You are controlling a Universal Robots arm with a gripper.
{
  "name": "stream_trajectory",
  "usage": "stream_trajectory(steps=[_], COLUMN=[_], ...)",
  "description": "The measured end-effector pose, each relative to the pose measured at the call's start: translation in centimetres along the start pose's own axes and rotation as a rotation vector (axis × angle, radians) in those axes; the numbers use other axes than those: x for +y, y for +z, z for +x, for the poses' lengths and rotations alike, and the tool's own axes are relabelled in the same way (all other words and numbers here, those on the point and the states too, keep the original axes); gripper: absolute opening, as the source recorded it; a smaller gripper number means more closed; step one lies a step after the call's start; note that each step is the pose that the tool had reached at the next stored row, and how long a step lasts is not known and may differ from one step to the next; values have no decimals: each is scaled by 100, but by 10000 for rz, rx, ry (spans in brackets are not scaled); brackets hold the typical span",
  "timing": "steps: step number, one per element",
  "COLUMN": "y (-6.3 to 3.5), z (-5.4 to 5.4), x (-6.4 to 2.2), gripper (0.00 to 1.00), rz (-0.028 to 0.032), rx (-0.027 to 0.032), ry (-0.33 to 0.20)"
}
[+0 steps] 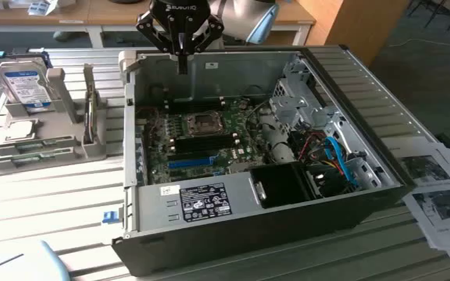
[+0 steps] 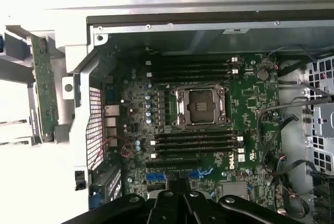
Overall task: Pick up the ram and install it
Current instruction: 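Reach for the ram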
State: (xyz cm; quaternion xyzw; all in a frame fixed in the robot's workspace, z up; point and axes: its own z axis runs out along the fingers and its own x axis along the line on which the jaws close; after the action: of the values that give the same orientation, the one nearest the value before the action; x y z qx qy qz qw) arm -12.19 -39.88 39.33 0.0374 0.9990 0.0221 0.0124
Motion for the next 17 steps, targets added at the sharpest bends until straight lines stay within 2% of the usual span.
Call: stream_trajectory(steps=[17], y=[-1], z=[62], x=[-5], gripper=[9], rz=[0], rx=[0], ry=[0])
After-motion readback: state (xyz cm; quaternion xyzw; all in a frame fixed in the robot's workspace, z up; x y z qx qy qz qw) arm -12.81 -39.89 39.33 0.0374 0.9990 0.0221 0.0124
